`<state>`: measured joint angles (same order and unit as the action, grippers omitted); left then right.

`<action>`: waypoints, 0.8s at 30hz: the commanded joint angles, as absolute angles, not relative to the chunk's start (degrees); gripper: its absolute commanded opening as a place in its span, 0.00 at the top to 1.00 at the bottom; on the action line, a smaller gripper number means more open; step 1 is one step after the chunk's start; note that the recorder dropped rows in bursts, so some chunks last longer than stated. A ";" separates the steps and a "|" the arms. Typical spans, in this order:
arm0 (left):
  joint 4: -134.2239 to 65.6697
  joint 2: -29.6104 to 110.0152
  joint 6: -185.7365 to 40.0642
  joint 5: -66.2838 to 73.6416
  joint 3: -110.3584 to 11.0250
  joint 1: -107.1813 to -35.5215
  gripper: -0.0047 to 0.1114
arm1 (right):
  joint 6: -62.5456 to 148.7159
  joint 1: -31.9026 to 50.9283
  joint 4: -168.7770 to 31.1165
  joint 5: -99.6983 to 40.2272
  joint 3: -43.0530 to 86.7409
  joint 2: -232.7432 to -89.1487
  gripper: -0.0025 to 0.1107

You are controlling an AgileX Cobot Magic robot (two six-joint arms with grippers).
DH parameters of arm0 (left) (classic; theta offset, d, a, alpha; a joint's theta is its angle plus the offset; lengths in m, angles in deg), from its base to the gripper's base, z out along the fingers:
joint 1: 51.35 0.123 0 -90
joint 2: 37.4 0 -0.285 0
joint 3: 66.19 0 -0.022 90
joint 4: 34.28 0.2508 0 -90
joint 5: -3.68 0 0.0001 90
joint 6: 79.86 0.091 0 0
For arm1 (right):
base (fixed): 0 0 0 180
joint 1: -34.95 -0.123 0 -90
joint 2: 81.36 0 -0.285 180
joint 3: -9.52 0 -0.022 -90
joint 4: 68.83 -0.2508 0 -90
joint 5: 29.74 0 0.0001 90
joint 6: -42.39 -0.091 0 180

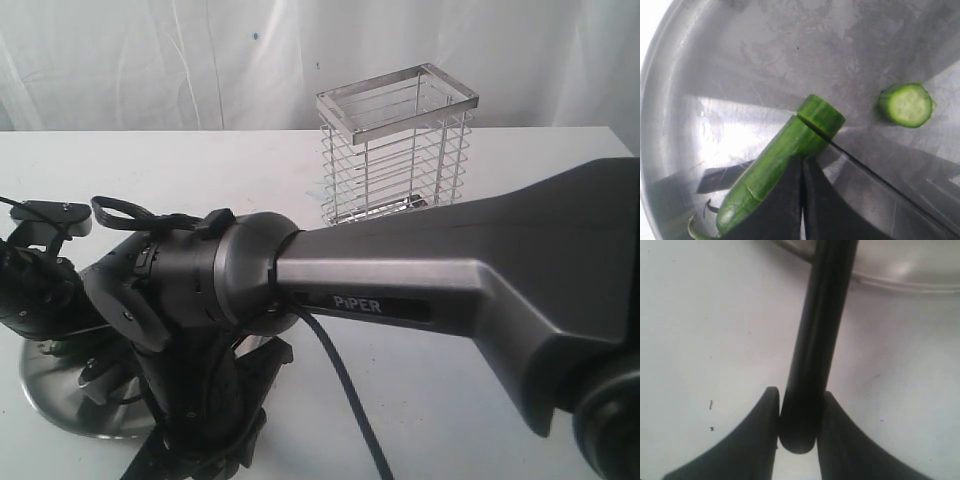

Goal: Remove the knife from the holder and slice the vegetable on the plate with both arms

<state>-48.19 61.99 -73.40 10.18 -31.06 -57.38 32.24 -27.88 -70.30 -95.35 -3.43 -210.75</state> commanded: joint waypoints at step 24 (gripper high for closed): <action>-44.37 54.09 -73.84 13.88 -35.12 -55.54 0.96 | 39.51 -25.60 -67.36 -92.47 -9.79 -211.64 0.98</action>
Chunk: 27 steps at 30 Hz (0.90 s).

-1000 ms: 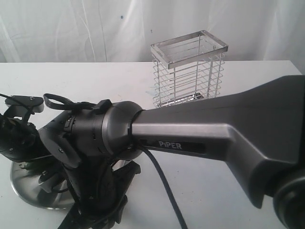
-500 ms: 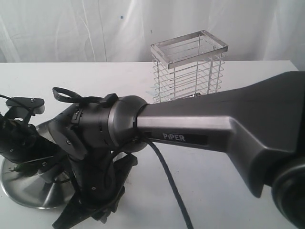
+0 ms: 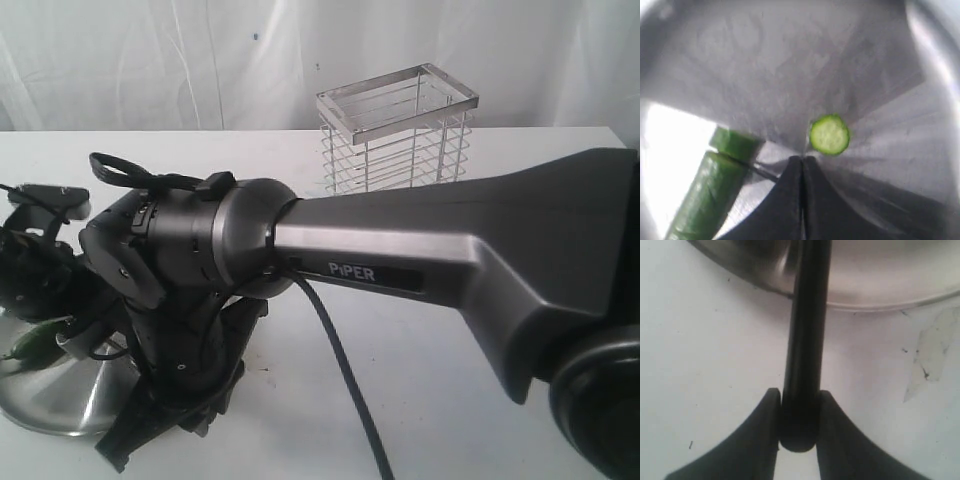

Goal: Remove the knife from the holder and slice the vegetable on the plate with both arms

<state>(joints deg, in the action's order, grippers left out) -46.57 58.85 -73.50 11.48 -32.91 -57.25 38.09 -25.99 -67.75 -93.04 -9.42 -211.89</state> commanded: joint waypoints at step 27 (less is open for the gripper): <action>-43.98 58.31 -76.47 6.29 -24.80 -48.64 0.96 | 39.62 -25.60 -67.36 -91.32 -9.79 -211.64 0.98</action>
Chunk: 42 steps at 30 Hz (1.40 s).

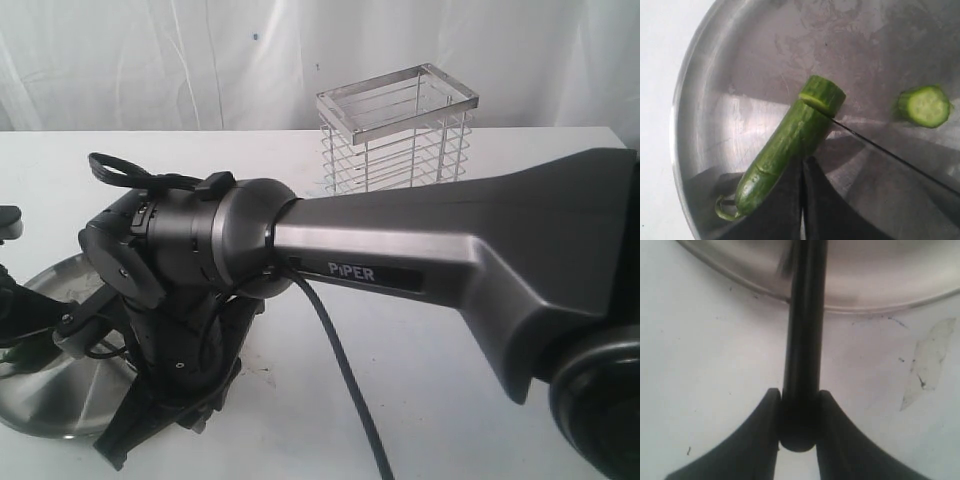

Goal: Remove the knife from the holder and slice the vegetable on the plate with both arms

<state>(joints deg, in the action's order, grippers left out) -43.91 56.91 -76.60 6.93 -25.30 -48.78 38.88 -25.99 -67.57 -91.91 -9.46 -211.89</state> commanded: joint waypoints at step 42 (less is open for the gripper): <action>-44.21 63.04 -76.44 4.75 -24.80 -45.33 0.96 | 42.39 -25.51 -67.36 -86.61 -16.05 -215.63 0.98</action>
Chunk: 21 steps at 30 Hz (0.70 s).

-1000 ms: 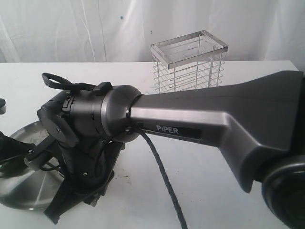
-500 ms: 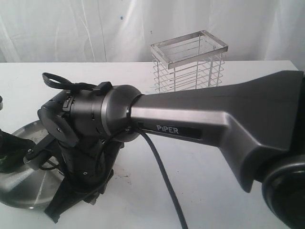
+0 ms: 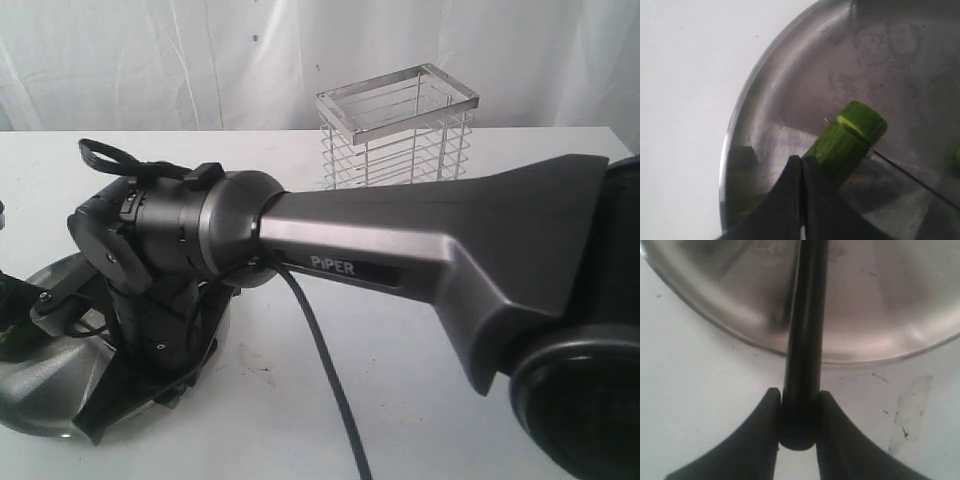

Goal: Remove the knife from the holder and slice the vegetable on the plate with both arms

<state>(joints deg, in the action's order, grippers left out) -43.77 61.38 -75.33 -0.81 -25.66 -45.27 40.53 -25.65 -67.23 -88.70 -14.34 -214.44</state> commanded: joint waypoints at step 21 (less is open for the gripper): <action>-50.99 57.78 -77.78 13.35 -29.79 -45.82 0.96 | 42.39 -25.51 -68.83 -87.24 -20.00 -218.69 0.98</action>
<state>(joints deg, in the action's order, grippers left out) -50.12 58.18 -78.16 12.24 -29.60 -45.39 41.59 -25.65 -68.83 -87.19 -19.47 -218.84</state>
